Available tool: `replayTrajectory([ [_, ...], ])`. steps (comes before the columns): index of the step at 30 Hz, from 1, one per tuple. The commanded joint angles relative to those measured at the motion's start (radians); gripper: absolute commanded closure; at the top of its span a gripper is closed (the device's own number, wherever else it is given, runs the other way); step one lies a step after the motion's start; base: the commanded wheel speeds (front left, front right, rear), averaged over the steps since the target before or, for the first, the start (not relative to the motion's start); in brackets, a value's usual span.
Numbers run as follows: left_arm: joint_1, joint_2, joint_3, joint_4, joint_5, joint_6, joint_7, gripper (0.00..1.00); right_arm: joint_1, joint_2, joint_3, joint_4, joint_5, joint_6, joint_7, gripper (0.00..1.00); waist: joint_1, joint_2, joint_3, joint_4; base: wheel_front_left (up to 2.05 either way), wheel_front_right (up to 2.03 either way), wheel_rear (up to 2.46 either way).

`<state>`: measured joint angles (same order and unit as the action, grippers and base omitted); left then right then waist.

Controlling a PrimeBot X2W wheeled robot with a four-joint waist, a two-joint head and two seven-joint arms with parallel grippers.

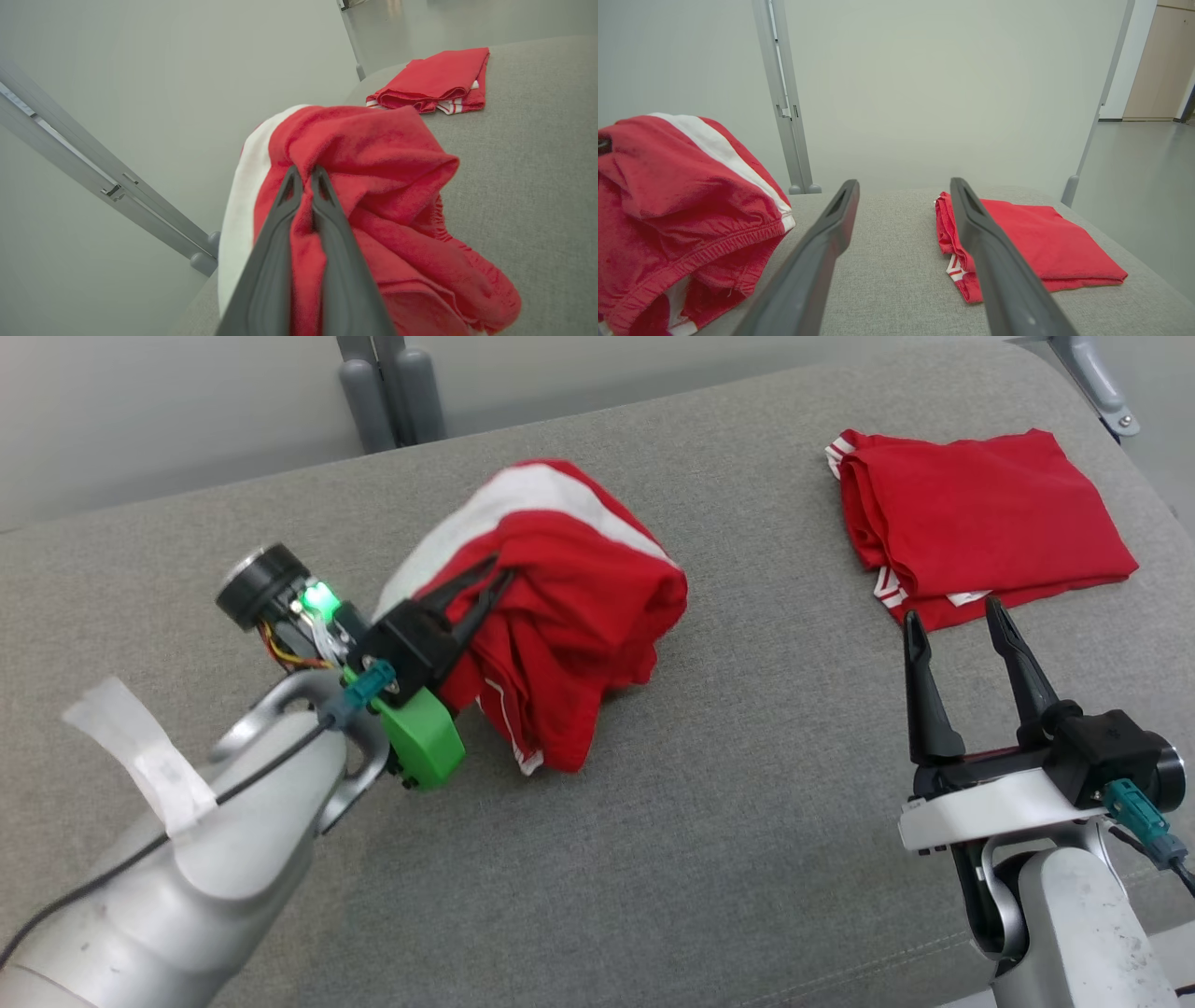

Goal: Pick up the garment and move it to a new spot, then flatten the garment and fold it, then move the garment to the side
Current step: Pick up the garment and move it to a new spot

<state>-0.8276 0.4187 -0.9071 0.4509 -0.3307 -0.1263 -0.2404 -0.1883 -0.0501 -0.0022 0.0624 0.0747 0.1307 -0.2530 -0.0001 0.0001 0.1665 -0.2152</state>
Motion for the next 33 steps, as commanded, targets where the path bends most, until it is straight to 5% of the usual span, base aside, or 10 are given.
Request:
replayTrajectory([
  [1, 0.038, -0.011, -0.004, 0.014, -0.001, 0.014, -0.009, 1.0, -0.002, -0.001, 0.0, 0.003, 0.005, 0.0, -0.006, 0.0, 0.0001, -0.0001, 0.027, -0.025, 0.0, 0.0, 0.0],
  [15, 0.27, -0.119, 0.013, 0.085, -0.034, 0.048, -0.025, 1.0, 0.016, -0.001, -0.014, 0.02, -0.008, 0.0, -0.012, 0.0, 0.0001, -0.0001, 0.013, -0.006, 0.0, 0.0, 0.0],
  [17, 0.286, -0.132, 0.022, 0.085, -0.034, 0.046, -0.025, 0.53, 0.018, -0.001, -0.014, 0.023, -0.007, 0.0, -0.012, 0.0, 0.0001, -0.0001, 0.003, 0.002, 0.0, 0.0, 0.0],
  [18, 0.293, -0.139, 0.029, 0.081, -0.033, 0.047, -0.025, 0.0, 0.018, -0.001, -0.013, 0.025, -0.006, 0.0, -0.012, 0.0, 0.0001, -0.0001, -0.001, 0.007, 0.0, 0.0, 0.0],
  [33, 0.485, -0.19, 0.215, -0.033, -0.066, 0.099, -0.025, 0.0, 0.058, -0.001, -0.032, 0.05, 0.001, 0.0, -0.002, 0.0, 0.0001, -0.0001, -0.105, 0.083, 0.0, 0.0, 0.0],
])
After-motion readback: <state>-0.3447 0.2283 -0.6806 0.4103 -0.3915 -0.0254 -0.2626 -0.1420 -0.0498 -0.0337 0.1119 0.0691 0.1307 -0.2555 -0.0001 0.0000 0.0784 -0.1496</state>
